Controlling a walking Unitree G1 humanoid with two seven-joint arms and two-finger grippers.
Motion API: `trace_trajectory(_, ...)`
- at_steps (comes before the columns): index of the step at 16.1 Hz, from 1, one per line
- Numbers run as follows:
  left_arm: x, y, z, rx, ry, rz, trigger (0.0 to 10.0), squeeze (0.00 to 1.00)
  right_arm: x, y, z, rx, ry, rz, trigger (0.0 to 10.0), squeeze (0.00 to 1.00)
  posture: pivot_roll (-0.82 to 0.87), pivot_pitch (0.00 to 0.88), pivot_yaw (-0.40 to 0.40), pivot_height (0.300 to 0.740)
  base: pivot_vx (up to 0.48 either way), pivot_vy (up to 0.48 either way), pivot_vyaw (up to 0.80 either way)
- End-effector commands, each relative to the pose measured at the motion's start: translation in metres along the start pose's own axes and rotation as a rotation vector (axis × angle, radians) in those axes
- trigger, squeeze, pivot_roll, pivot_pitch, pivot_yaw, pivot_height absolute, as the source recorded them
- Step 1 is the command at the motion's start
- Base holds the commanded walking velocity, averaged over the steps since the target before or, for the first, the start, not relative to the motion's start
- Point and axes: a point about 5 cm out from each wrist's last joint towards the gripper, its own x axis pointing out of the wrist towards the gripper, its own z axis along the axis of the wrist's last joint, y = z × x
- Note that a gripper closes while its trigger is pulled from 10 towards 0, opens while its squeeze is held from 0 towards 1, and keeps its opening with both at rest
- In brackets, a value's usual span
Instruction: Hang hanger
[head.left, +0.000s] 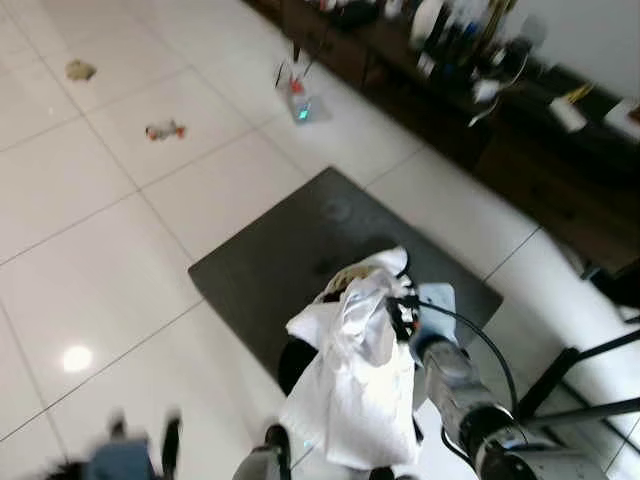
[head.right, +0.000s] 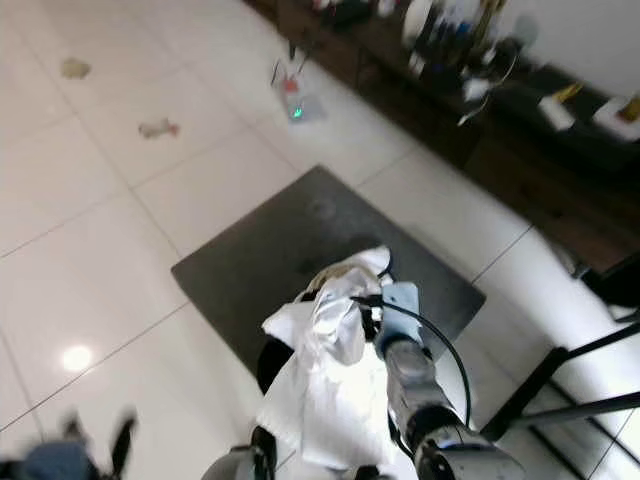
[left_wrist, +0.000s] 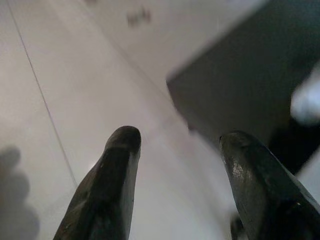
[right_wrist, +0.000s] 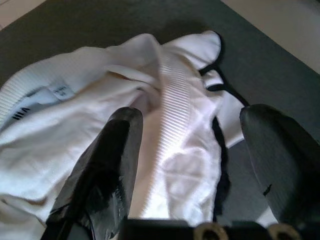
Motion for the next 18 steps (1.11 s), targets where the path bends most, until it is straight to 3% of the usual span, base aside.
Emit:
trace_trajectory(1,-0.002,0.005,0.01,0.002,-0.018,0.003,10.0,0.0,-0.001,0.0,-0.005,0.0,0.018,-0.013,10.0,0.0,0.35,0.502,-0.005,0.74,0.0,0.0,0.0)
trace_trajectory(3,0.004,0.007,0.04,0.0,-0.103,-0.009,10.0,0.0,-0.001,-0.001,-0.002,0.014,0.005,-0.03,10.0,0.0,0.33,0.536,0.014,0.74,0.0,0.0,0.0)
trace_trajectory(6,0.006,0.001,0.052,0.007,-0.123,-0.056,10.0,0.0,0.0,-0.007,0.001,-0.017,-0.009,-0.083,10.0,0.0,0.36,0.544,0.022,0.74,0.0,0.0,0.0)
trace_trajectory(9,0.001,-0.003,0.052,0.026,-0.089,-0.093,10.0,0.0,0.001,-0.011,0.004,-0.011,0.008,-0.127,10.0,0.0,0.37,0.546,0.027,0.74,0.0,0.0,0.0)
trace_trajectory(13,0.002,-0.002,0.055,0.048,-0.071,-0.093,10.0,0.0,0.002,0.001,0.002,-0.004,0.032,-0.063,10.0,0.0,0.39,0.536,0.028,0.74,0.0,0.0,0.0)
trace_trajectory(17,0.0,-0.004,0.058,0.056,-0.058,-0.101,10.0,0.0,0.0,0.006,-0.007,-0.068,0.085,-0.072,10.0,0.0,0.41,0.537,0.026,0.74,0.0,0.0,0.0)
trace_trajectory(18,-0.002,-0.005,0.058,0.057,-0.054,-0.102,10.0,0.0,0.0,0.008,-0.005,-0.131,0.079,-0.075,10.0,0.0,0.41,0.54,0.026,0.74,0.0,0.0,0.0)
